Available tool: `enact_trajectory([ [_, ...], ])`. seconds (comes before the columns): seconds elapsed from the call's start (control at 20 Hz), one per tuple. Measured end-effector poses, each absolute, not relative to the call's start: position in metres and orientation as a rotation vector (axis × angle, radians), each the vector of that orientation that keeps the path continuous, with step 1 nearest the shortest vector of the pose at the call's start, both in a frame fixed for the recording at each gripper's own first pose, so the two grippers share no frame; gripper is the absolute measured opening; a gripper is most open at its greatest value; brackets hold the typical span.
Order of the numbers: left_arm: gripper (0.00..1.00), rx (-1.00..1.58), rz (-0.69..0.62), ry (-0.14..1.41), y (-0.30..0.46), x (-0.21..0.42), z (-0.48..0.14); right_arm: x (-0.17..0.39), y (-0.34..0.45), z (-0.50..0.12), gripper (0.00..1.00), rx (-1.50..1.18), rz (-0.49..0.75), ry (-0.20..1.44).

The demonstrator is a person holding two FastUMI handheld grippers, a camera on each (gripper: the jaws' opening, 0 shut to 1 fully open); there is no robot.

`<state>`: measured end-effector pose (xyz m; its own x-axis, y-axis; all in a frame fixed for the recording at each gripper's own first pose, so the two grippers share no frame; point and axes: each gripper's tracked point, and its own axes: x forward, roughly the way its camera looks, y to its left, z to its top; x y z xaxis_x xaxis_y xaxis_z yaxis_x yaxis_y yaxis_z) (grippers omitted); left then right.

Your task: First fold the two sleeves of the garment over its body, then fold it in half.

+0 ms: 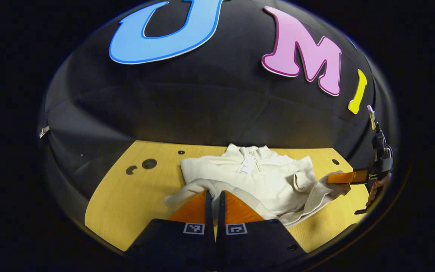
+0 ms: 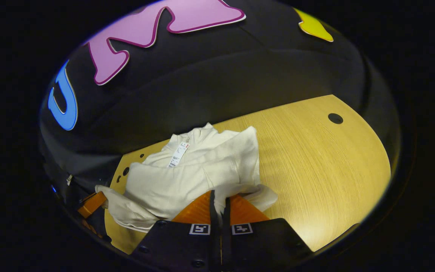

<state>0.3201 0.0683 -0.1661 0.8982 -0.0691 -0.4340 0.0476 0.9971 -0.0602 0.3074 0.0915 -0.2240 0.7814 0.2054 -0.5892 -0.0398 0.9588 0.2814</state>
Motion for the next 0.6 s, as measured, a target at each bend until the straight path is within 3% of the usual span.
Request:
enact_trajectory([
  [0.45,0.06,-0.053,-0.083,0.389,0.074,0.416,-0.153,0.393,0.103,-0.217,0.06,0.284,0.083,0.56],
  [0.5,0.01,-0.041,-0.08,0.389,0.076,0.427,-0.156,0.402,0.104,-0.217,0.06,0.289,0.076,0.55],
  [0.6,0.06,-0.017,-0.077,0.396,0.078,0.447,-0.165,0.419,0.105,-0.218,0.06,0.288,0.062,0.527],
])
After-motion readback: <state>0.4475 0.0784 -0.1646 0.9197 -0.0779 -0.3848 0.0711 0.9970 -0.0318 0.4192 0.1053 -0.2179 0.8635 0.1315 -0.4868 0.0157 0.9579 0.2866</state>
